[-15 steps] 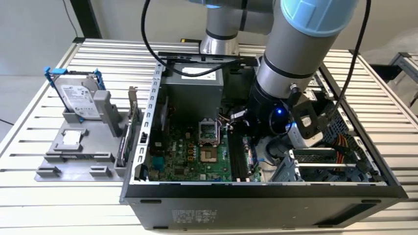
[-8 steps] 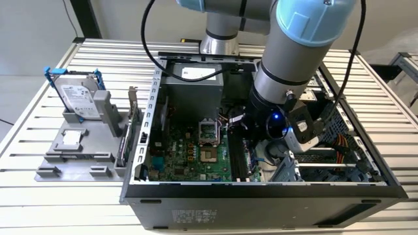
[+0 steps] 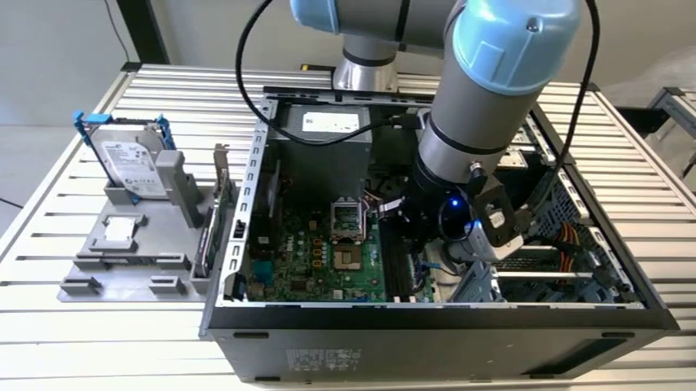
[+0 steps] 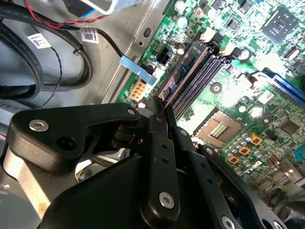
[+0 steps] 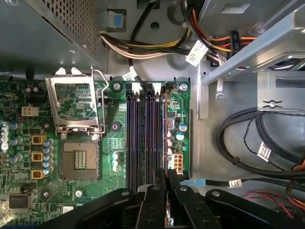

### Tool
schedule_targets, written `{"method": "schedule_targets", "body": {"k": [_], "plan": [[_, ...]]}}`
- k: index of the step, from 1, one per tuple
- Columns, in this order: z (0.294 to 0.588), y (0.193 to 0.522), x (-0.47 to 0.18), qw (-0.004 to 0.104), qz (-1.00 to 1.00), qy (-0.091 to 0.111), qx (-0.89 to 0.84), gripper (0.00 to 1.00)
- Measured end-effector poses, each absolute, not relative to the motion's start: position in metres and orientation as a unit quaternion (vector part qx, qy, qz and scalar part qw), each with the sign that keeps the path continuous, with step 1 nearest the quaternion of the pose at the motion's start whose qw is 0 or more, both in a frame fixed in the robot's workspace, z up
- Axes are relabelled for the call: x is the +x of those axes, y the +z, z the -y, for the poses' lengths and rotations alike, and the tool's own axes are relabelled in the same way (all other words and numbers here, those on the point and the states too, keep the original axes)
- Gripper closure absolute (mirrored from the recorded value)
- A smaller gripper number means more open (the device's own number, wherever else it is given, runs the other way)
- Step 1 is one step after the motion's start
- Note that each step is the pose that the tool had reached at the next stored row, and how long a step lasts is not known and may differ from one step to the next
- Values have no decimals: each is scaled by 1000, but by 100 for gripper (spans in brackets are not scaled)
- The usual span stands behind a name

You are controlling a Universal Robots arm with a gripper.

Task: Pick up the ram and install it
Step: 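Insert the ram into the slot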

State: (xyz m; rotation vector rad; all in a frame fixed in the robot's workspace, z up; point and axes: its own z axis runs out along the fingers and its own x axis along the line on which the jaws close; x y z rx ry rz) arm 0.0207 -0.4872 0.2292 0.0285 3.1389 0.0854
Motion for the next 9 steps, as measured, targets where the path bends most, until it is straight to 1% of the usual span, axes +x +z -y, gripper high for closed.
{"method": "schedule_targets", "body": {"k": [9], "plan": [[487,224,19,0,-1000,27,8,100]]}}
